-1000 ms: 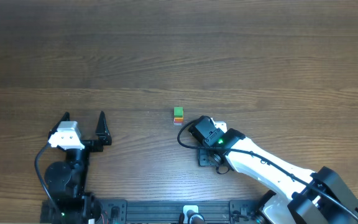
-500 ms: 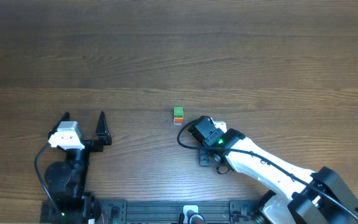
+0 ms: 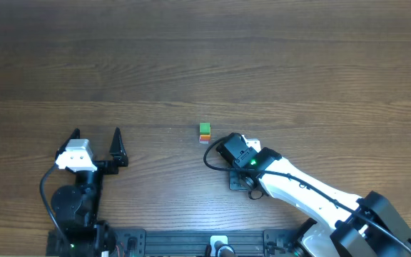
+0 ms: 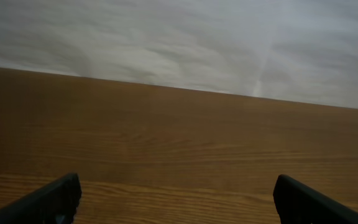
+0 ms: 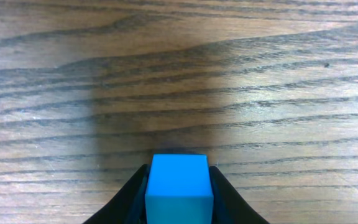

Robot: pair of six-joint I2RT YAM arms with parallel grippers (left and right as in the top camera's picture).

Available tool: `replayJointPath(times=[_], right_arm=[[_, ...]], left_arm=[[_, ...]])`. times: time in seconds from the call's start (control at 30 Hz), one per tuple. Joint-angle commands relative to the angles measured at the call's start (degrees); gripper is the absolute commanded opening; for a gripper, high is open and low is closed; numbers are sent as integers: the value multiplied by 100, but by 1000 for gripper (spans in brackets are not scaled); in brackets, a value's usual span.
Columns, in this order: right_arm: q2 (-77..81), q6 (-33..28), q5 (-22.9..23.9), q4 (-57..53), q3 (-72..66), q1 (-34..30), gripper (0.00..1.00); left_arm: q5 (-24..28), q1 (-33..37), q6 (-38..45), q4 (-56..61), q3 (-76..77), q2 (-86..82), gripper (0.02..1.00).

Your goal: Stack Cubes

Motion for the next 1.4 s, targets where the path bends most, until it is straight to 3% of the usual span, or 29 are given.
replayJointPath(times=[0.03, 0.33, 0.63, 0.83, 1.4], right_arm=[[31, 136, 105, -63, 76, -37, 152], [37, 133, 280, -1270, 1609, 50, 14], [922, 133, 538, -2573, 4138, 155, 12], [2057, 133, 459, -3053, 5593, 175, 9], [2708, 197, 337, -3027, 5847, 208, 12]], left_arm=[[35, 31, 85, -2, -33, -42, 1000], [35, 31, 85, -2, -33, -42, 1000], [35, 31, 85, -2, -33, -42, 1000], [35, 31, 85, -2, -33, -42, 1000], [35, 31, 85, -2, -33, -42, 1000]])
